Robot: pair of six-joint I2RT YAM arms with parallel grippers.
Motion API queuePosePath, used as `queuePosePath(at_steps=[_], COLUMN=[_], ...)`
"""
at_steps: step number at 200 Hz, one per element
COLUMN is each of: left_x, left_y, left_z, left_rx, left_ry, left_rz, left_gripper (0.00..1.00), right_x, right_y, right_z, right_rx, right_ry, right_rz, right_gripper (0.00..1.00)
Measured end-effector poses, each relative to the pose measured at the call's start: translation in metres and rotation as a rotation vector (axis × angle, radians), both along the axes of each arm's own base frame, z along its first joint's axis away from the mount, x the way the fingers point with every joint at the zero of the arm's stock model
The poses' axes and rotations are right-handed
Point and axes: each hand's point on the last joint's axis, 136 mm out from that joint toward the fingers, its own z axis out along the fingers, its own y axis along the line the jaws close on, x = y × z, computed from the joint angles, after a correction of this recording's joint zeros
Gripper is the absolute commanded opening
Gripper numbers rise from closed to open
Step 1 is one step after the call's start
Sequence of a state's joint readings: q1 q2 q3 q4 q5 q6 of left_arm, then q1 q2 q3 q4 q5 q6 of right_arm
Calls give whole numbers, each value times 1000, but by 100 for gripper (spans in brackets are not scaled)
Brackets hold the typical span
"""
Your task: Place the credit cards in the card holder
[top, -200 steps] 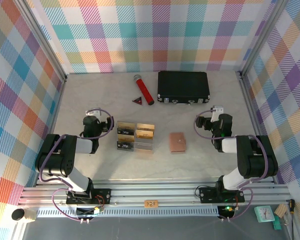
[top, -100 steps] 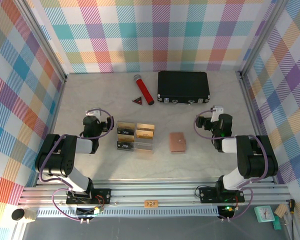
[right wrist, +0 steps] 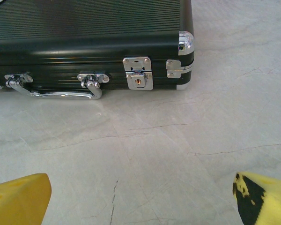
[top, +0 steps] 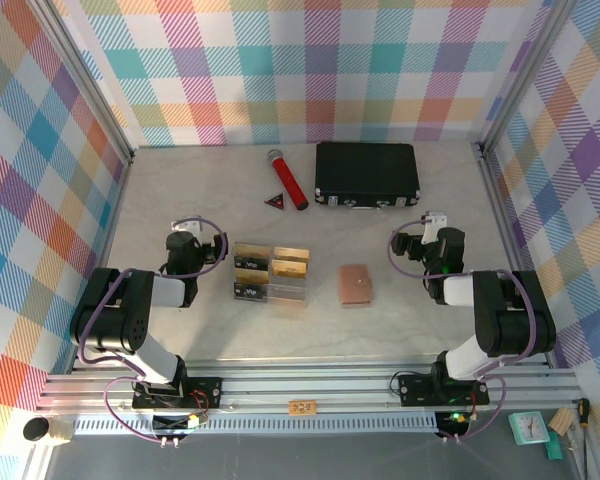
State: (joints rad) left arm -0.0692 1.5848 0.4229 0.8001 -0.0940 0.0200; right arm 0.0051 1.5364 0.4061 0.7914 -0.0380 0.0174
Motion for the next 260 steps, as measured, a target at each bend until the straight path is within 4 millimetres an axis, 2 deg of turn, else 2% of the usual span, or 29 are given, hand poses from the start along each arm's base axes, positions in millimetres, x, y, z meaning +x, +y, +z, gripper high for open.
queuePosePath(at_steps=[53,75,100,142,169,190,204,219,237,260], left_x=[0,8,14,7,8,4,-4,-18,-37,-63], left_y=[-1,-1,2,13,22,26,24,16,3,-21], left_z=[-2,14,39,76,123,161,180,186,181,168], left_rx=[0,1,5,-4,-68,-153,-215,-278,-334,-388], left_ry=[33,30,-1,-17,-46,-71,-77,-61,-7,70], left_rz=[-6,-2,17,91,177,236,252,243,213,143], left_gripper=[100,100,100,100,100,100,100,100,100,100], right_x=[0,-1,2,0,-2,-5,-9,-15,-28,-62], right_y=[-2,-3,-6,-18,-48,-50,-39,-18,14,66], right_z=[0,4,36,102,137,147,139,122,102,72], right_rx=[0,-1,-3,78,235,318,360,386,386,355], right_ry=[4,29,-8,-53,1,53,121,214,305,416], right_rz=[-6,-9,-27,-140,-369,-409,-380,-320,-234,-83], right_gripper=[99,99,99,99,99,99,99,99,99,98])
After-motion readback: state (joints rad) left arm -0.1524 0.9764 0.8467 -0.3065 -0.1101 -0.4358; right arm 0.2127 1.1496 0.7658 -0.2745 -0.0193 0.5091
